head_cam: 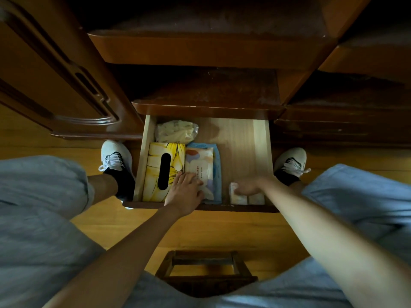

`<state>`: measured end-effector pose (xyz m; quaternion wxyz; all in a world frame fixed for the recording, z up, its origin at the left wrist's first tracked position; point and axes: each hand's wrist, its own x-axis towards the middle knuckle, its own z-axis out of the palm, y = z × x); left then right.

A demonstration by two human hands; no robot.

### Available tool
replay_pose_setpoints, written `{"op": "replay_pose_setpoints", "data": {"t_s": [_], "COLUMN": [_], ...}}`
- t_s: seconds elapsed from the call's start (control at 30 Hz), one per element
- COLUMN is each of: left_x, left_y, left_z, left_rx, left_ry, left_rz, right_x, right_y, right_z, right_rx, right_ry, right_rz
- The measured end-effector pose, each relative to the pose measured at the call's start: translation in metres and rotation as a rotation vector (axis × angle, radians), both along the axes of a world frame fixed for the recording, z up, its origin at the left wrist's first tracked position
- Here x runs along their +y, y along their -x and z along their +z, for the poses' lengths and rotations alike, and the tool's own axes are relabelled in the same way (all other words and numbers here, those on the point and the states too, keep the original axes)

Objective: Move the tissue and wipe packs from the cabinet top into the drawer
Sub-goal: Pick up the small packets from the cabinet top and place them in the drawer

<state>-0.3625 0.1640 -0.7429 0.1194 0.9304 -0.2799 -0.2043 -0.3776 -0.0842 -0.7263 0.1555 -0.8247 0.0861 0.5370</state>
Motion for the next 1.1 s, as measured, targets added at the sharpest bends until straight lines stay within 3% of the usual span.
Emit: {"op": "replay_pose_setpoints", "data": {"t_s": [0.1, 0.33, 0.43, 0.53, 0.63, 0.77, 0.87, 1.0, 1.1], "left_x": [0.000, 0.002, -0.001, -0.007, -0.016, -0.024, -0.026, -0.031, -0.035], "left_y": [-0.001, -0.003, -0.002, -0.008, -0.025, -0.054, -0.079, -0.115, -0.141], "left_z": [0.001, 0.000, 0.004, 0.018, 0.047, 0.107, 0.179, 0.312, 0.406], "left_rx": [0.013, 0.054, 0.076, 0.148, 0.230, 0.272, 0.098, -0.456, -0.704], "left_ry": [0.000, -0.004, -0.064, -0.207, -0.325, -0.189, -0.016, 0.271, 0.480], "left_rz": [-0.008, -0.021, -0.045, -0.137, -0.213, -0.168, -0.159, -0.089, -0.066], "right_x": [0.002, 0.003, 0.006, 0.012, 0.016, 0.006, -0.009, -0.027, -0.040], "right_y": [0.013, 0.022, 0.016, 0.011, 0.000, -0.015, -0.025, -0.041, -0.067], "right_z": [0.004, 0.003, 0.013, 0.028, 0.059, 0.123, 0.201, 0.325, 0.398], "right_rx": [-0.073, -0.158, -0.161, -0.317, -0.429, -0.589, -0.841, -1.340, -1.679], "right_ry": [-0.076, -0.056, -0.017, 0.117, 0.117, 0.079, -0.009, -0.058, 0.080], "right_rz": [-0.158, -0.217, -0.160, -0.068, -0.016, 0.041, -0.055, -0.172, -0.162]}}
